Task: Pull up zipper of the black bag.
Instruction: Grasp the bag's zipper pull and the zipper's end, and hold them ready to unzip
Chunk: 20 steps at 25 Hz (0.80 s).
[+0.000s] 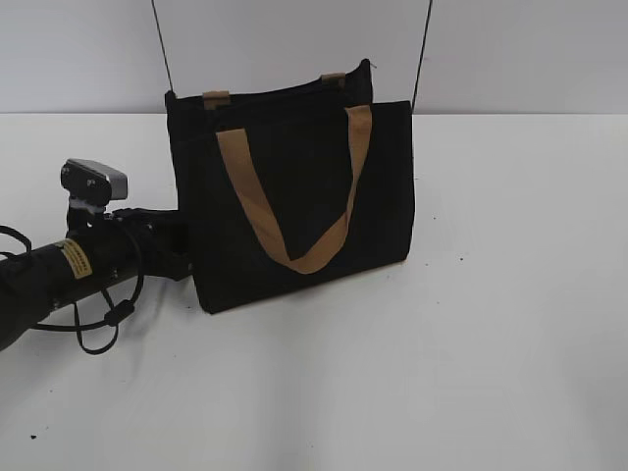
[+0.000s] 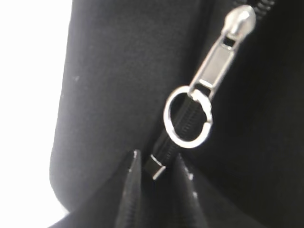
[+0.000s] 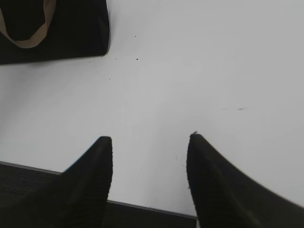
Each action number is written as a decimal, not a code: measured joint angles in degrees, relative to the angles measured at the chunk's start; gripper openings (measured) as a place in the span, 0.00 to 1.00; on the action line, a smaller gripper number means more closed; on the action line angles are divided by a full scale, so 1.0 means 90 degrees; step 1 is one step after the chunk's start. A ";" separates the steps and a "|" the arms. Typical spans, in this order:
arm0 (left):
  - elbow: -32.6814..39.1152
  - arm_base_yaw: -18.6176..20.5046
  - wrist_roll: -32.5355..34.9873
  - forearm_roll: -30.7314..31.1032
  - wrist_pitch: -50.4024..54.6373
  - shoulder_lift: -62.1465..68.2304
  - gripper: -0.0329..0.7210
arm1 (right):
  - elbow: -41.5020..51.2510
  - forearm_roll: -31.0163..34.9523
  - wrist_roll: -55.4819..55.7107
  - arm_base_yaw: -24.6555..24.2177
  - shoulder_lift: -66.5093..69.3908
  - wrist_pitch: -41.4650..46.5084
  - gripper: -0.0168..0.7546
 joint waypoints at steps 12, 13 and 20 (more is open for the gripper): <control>0.0031 0.0000 0.0000 -0.0043 0.0007 -0.0006 0.09 | 0.0000 0.0000 0.0000 0.0000 0.0000 0.0000 0.53; 0.0076 0.0000 0.0000 -0.0049 0.0007 -0.0024 0.09 | 0.0000 0.0000 0.0000 0.0000 0.0000 0.0000 0.53; 0.0521 0.0000 0.0000 -0.0243 0.0087 -0.0737 0.09 | 0.0000 0.0000 0.0000 0.0000 0.0000 0.0000 0.53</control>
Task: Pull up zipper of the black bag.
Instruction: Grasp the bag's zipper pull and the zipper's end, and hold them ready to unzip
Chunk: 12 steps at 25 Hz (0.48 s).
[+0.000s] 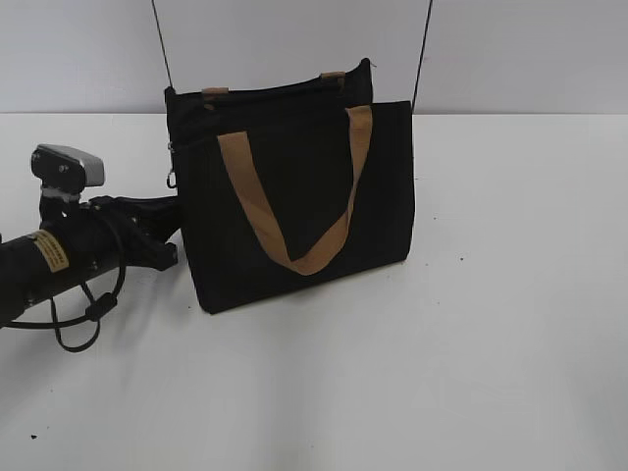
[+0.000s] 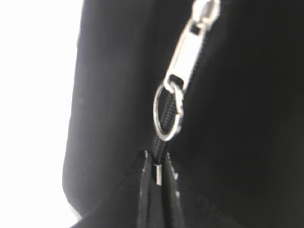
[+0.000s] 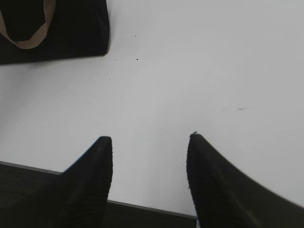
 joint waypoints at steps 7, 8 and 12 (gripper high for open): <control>0.0290 0.0000 0.0000 -0.0529 0.0438 -0.0557 0.09 | 0.0000 0.0000 0.0000 0.0000 0.0000 0.0000 0.53; 0.0329 0.0000 0.0000 -0.0666 0.0502 -0.0617 0.09 | 0.0000 0.0000 0.0000 0.0000 0.0000 0.0000 0.53; 0.0386 0.0000 0.0000 -0.1127 0.0704 -0.0793 0.09 | 0.0000 0.0000 0.0000 0.0000 0.0000 0.0000 0.53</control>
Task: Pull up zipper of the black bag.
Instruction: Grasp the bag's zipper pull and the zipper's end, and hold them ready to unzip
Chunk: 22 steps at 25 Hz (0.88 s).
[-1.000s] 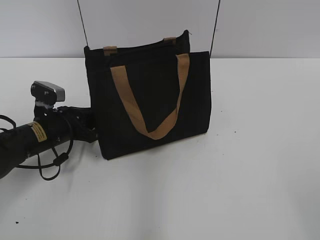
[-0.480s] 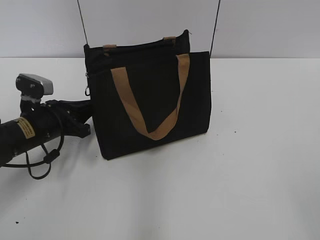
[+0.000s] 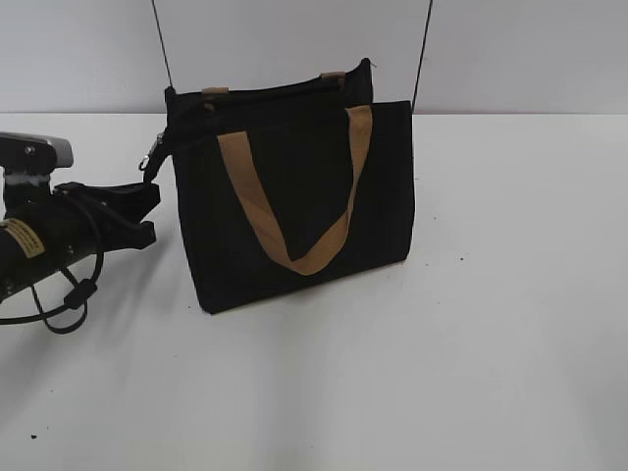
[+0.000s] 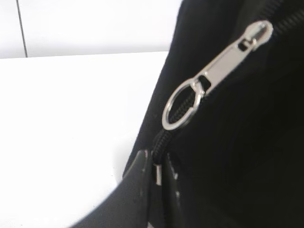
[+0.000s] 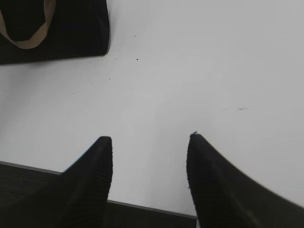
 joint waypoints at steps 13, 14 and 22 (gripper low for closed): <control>0.0000 0.0000 0.0000 -0.0020 0.0240 -0.1049 0.09 | 0.0000 0.0119 0.0021 0.0000 0.0000 -0.0019 0.53; 0.0000 0.0000 0.0000 -0.0004 0.0351 -0.1164 0.09 | 0.0000 0.0196 0.0025 0.0000 0.0000 -0.0034 0.53; 0.0007 0.0000 0.0000 0.0244 0.1518 -0.2298 0.09 | -0.0105 0.1243 -0.0313 0.0000 0.1063 -0.0240 0.53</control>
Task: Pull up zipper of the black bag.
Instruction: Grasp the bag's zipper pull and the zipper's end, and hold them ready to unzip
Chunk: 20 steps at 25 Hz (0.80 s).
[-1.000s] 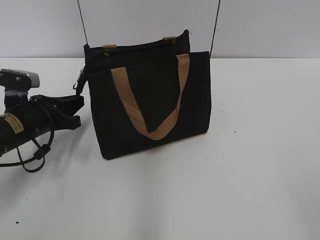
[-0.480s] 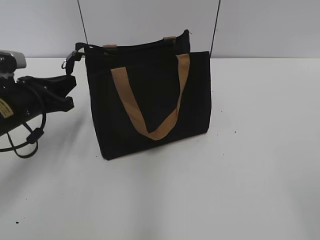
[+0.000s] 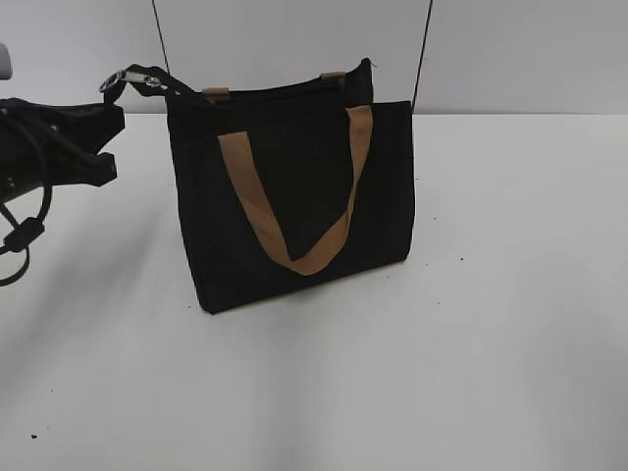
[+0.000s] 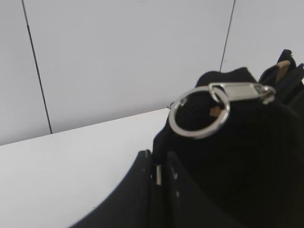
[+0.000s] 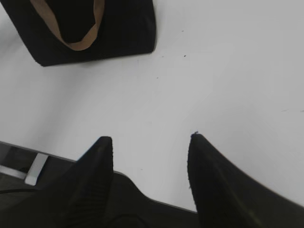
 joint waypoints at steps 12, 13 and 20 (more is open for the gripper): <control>0.0000 0.0000 0.0000 0.1015 0.1446 -0.1289 0.09 | -0.1152 0.2834 -0.2929 0.0000 0.2872 -0.0503 0.53; 0.0000 0.0000 0.0000 0.1028 0.1470 -0.1320 0.09 | -0.1248 0.3088 -0.3169 0.0000 0.3140 -0.0517 0.53; 0.0000 0.0000 -0.0054 0.1025 0.1513 -0.1404 0.09 | -0.1958 0.4169 -0.4483 0.0111 0.4764 -0.0618 0.53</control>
